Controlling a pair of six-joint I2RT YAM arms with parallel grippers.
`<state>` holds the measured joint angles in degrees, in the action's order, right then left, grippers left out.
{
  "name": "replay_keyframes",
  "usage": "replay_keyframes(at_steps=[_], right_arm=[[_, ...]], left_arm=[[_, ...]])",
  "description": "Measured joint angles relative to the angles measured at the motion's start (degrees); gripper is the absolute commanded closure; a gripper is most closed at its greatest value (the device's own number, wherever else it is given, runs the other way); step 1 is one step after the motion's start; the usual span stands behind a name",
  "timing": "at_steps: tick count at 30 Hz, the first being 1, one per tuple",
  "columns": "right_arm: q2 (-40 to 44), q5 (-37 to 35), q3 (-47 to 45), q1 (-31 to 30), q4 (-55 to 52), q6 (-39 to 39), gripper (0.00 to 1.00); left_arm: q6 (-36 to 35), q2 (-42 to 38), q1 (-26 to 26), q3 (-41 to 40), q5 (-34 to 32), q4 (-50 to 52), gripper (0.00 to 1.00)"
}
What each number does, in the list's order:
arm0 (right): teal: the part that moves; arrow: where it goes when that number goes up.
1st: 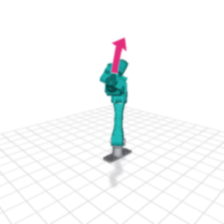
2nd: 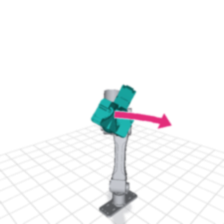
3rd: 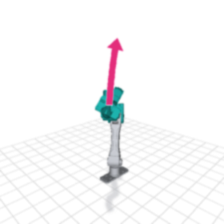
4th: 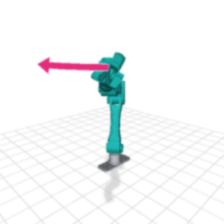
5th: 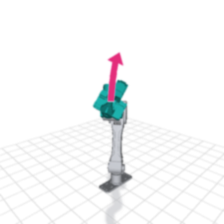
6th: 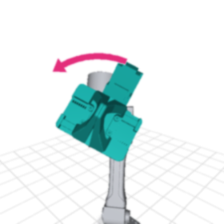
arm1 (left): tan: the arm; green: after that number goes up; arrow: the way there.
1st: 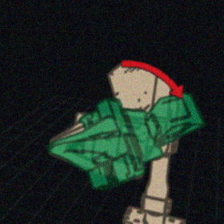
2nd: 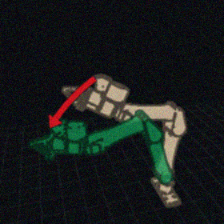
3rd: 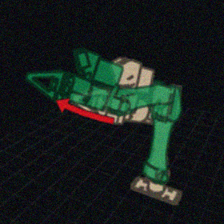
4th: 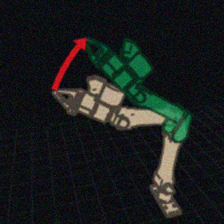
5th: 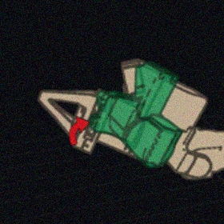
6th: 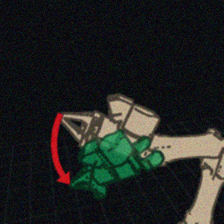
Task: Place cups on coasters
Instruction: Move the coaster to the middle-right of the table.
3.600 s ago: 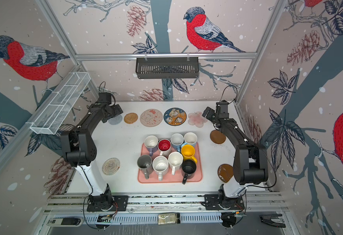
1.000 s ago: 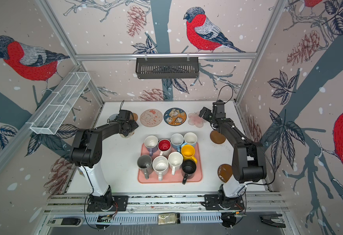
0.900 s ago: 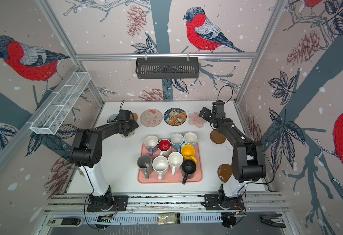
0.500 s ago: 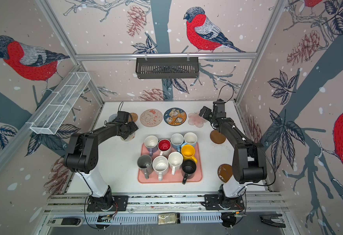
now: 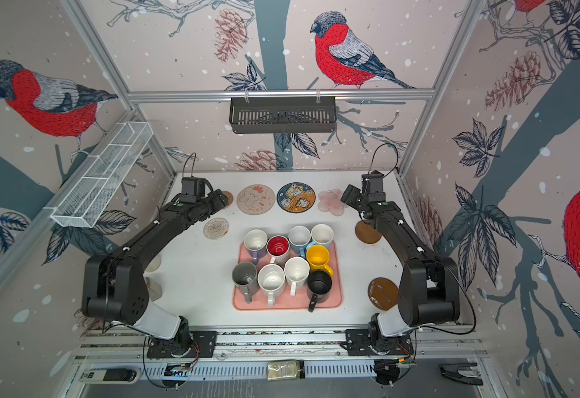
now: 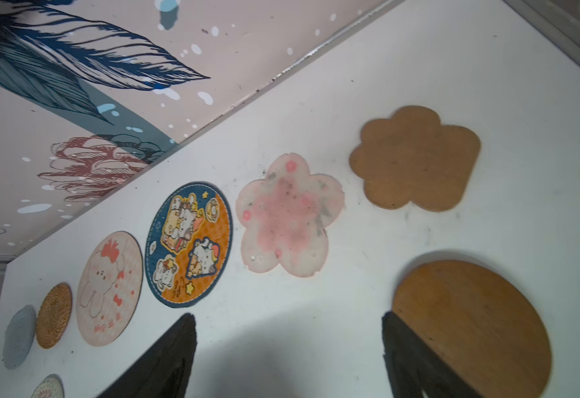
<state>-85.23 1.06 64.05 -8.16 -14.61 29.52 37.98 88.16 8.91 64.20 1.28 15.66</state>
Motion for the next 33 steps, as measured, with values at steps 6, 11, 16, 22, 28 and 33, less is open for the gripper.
replay_keyframes(at_steps=[6,11,16,22,28,33], right_arm=[[8.55,-0.33,-8.37,1.77,-4.98,-0.59,0.44],[15.43,0.02,-16.52,5.95,-9.75,1.99,0.47],[20.94,1.75,-23.80,12.31,-14.25,3.87,0.40],[25.42,3.04,-28.89,13.55,-17.38,8.59,0.26],[23.85,3.39,-32.74,13.75,-19.43,13.75,0.23],[26.99,2.40,-35.43,13.79,-21.05,17.29,0.23]], left_arm=[[-1.14,-1.25,5.33,-3.61,-0.74,-2.49,0.27],[-1.90,-2.21,6.45,-5.70,-1.38,-6.36,0.27],[-1.84,-6.16,8.57,-11.26,-1.38,-10.38,0.24],[-1.70,-9.70,10.10,-19.43,-1.38,-15.08,0.23],[-1.49,-10.71,10.12,-24.48,-1.09,-18.34,0.22],[-1.97,-11.08,10.12,-25.62,-0.02,-20.24,0.22]])
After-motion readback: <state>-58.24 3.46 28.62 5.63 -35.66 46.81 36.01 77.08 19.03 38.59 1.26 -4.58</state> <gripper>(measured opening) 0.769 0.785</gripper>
